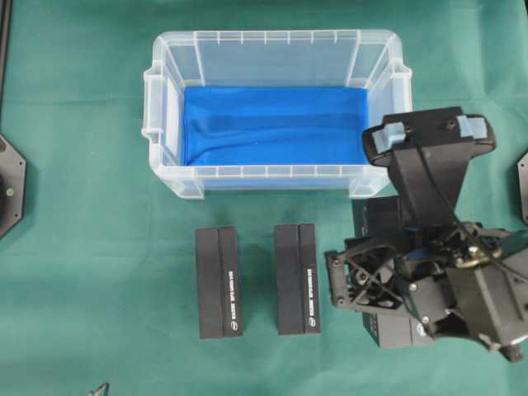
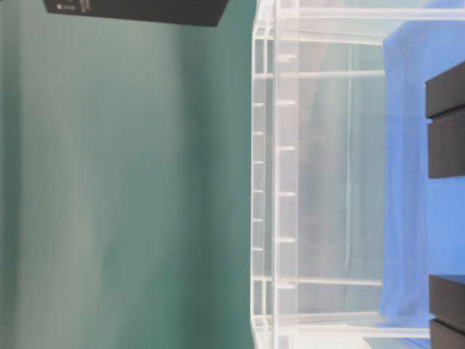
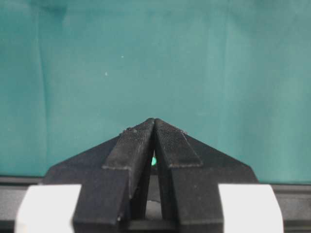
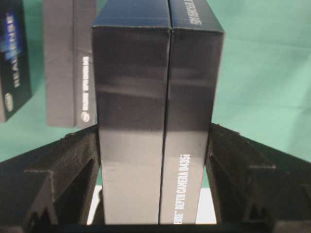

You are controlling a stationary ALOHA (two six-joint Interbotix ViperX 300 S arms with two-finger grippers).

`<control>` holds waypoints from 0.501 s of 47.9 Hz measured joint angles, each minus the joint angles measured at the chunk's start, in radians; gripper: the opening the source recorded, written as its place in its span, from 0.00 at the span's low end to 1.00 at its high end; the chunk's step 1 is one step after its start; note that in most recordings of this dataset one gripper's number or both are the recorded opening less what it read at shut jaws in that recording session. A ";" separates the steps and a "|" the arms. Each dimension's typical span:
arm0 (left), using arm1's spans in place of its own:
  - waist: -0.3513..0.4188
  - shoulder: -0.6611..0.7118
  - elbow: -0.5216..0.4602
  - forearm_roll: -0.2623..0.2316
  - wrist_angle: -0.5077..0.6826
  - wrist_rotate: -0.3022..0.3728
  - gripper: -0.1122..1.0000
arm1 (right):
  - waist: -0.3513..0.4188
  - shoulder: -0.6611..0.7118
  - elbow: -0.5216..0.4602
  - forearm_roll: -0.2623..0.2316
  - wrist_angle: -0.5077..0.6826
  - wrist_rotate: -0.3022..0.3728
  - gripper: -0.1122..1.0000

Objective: Take the box out of the case with the right arm.
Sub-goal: 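Carry the held box forward to the right of the other boxes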

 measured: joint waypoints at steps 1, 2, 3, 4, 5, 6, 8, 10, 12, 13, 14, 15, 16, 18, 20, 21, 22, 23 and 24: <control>0.000 0.000 0.000 0.000 -0.002 0.000 0.10 | 0.000 -0.002 0.006 0.002 -0.005 0.002 0.68; 0.000 0.000 0.000 0.002 0.000 0.000 0.10 | 0.000 0.000 0.012 0.003 -0.011 0.002 0.68; 0.000 0.000 0.000 0.002 -0.002 -0.002 0.10 | 0.000 -0.002 0.017 0.005 -0.017 0.002 0.68; 0.000 0.000 0.000 0.002 0.000 0.000 0.10 | 0.000 -0.002 0.025 0.008 -0.026 0.002 0.68; 0.000 0.000 0.000 0.002 0.000 0.000 0.10 | -0.002 -0.002 0.037 0.014 -0.037 0.003 0.68; 0.000 0.000 0.000 0.002 -0.002 0.000 0.10 | 0.000 0.000 0.046 0.017 -0.048 0.003 0.68; 0.000 0.000 0.000 0.000 -0.002 -0.002 0.10 | -0.002 0.000 0.067 0.026 -0.071 0.003 0.68; 0.000 0.000 0.000 0.000 -0.002 0.000 0.10 | -0.002 0.002 0.089 0.035 -0.095 0.003 0.68; 0.000 0.000 0.000 0.000 0.000 0.000 0.10 | 0.000 0.003 0.115 0.041 -0.123 0.008 0.68; 0.000 0.000 0.000 0.002 0.000 0.000 0.10 | 0.000 0.005 0.129 0.046 -0.138 0.012 0.68; 0.000 0.000 0.002 0.002 -0.002 -0.002 0.10 | 0.000 0.005 0.141 0.049 -0.152 0.012 0.68; 0.000 0.000 0.000 0.000 -0.002 0.000 0.10 | 0.000 0.006 0.158 0.052 -0.172 0.017 0.68; 0.000 0.000 0.000 0.000 -0.002 -0.002 0.10 | 0.000 0.006 0.178 0.057 -0.192 0.023 0.68; 0.000 0.000 0.000 0.000 0.000 0.000 0.10 | -0.002 0.009 0.221 0.066 -0.235 0.037 0.68; 0.000 0.000 0.000 0.000 -0.002 0.000 0.10 | 0.000 0.012 0.252 0.069 -0.265 0.044 0.68; 0.000 0.000 0.002 0.002 0.000 0.000 0.10 | 0.000 0.014 0.270 0.072 -0.281 0.049 0.68; 0.000 0.000 0.000 0.000 0.000 0.000 0.10 | 0.000 0.014 0.285 0.072 -0.295 0.057 0.68; 0.000 0.002 0.000 0.000 -0.002 -0.002 0.10 | -0.002 0.014 0.298 0.074 -0.307 0.061 0.68; 0.000 0.002 0.000 0.002 -0.002 0.000 0.10 | -0.002 0.012 0.313 0.074 -0.321 0.064 0.68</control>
